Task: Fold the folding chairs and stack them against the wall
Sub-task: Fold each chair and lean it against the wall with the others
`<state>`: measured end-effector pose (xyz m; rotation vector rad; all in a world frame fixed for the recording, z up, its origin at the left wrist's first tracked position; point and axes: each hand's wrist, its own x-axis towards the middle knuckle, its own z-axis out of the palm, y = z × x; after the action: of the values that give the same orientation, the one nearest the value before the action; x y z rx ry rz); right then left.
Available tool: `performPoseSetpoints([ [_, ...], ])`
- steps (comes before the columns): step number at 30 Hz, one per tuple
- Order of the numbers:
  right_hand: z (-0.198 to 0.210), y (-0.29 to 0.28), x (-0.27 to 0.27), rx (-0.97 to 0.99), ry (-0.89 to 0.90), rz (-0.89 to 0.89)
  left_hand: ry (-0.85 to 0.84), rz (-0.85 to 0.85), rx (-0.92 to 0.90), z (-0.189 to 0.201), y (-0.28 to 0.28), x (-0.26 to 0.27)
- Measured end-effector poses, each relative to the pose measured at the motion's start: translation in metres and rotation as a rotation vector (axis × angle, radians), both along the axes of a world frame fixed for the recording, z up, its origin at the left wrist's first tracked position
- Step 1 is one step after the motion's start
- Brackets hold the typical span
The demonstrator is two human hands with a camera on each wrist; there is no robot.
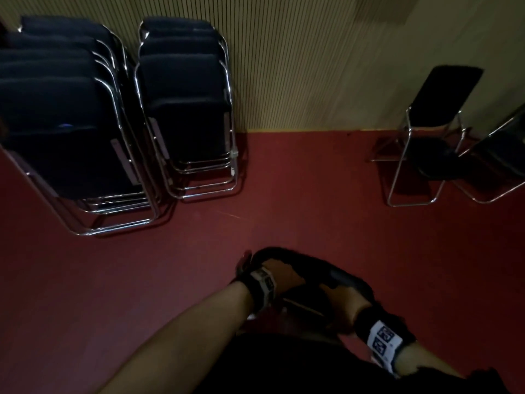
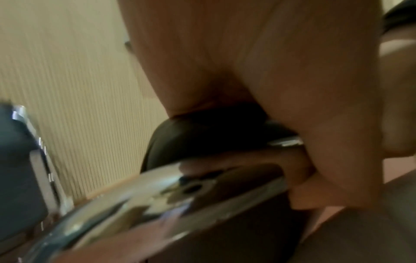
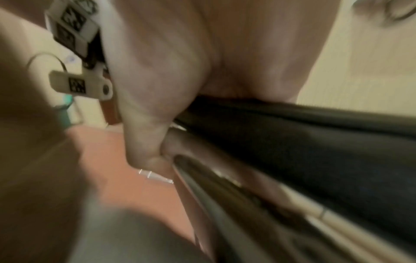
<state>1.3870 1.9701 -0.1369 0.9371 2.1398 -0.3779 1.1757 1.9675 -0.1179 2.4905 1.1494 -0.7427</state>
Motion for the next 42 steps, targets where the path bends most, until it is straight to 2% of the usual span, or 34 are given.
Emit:
performPoseSetpoints([
  [1, 0.018, 0.021, -0.020, 0.023, 0.075, -0.172, -0.049, 0.102, -0.027, 0.003, 0.025, -0.018],
  [2, 0.029, 0.046, -0.036, 0.056, 0.161, -0.262, -0.093, 0.136, -0.039, 0.004, 0.052, -0.032],
  [3, 0.033, 0.068, -0.051, 0.094, 0.166, -0.300, -0.085, 0.127, -0.023, 0.008, 0.078, -0.047],
  [5, 0.039, 0.114, -0.085, 0.087, 0.171, -0.275, -0.067, 0.095, 0.029, 0.010, 0.126, -0.080],
  [6, 0.030, 0.135, -0.100, 0.071, 0.182, -0.280, -0.038, 0.158, 0.035, 0.007, 0.144, -0.097],
  [9, 0.012, 0.182, -0.150, 0.001, 0.166, -0.271, -0.180, 0.289, 0.148, -0.006, 0.182, -0.160],
  [11, 0.009, 0.207, -0.182, 0.004, 0.179, -0.290, -0.226, 0.478, 0.176, -0.017, 0.196, -0.209],
  [13, 0.010, 0.236, -0.215, 0.009, 0.169, -0.322, -0.273, 0.767, 0.163, -0.036, 0.209, -0.251],
  [15, 0.018, 0.264, -0.242, 0.023, 0.137, -0.338, -0.421, 1.149, 0.092, -0.047, 0.222, -0.281],
  [16, 0.021, 0.278, -0.256, 0.040, 0.127, -0.346, -0.494, 1.275, 0.019, -0.042, 0.229, -0.294],
  [17, 0.027, 0.289, -0.271, 0.054, 0.101, -0.363, -0.566, 1.330, -0.101, -0.040, 0.238, -0.308],
  [20, 0.037, 0.309, -0.316, 0.103, 0.056, -0.434, -0.637, 1.173, -0.465, -0.031, 0.254, -0.339],
  [22, 0.042, 0.311, -0.338, 0.089, 0.005, -0.471, -0.749, 1.157, -0.567, -0.033, 0.253, -0.347],
  [24, 0.049, 0.323, -0.379, 0.078, -0.032, -0.514, -0.852, 1.225, -0.637, -0.021, 0.255, -0.382],
  [25, 0.052, 0.330, -0.396, 0.057, -0.038, -0.557, -0.941, 1.321, -0.655, -0.019, 0.257, -0.400],
  [27, 0.050, 0.345, -0.430, 0.013, -0.028, -0.650, -0.955, 1.452, -0.581, -0.018, 0.258, -0.445],
  [29, 0.042, 0.347, -0.443, -0.028, -0.051, -0.745, -0.878, 1.301, -0.542, -0.028, 0.248, -0.475],
  [31, 0.034, 0.344, -0.450, -0.035, -0.079, -0.852, -0.742, 1.312, -0.585, -0.033, 0.242, -0.503],
  [34, 0.035, 0.364, -0.462, 0.032, -0.032, -0.998, -0.712, 1.270, -0.500, -0.027, 0.261, -0.537],
  [37, 0.034, 0.375, -0.474, 0.022, -0.025, -1.060, -0.620, 1.123, -0.546, -0.019, 0.265, -0.537],
  [42, 0.027, 0.387, -0.520, -0.014, 0.083, -1.142, -0.726, 1.038, -0.694, -0.008, 0.268, -0.488],
])
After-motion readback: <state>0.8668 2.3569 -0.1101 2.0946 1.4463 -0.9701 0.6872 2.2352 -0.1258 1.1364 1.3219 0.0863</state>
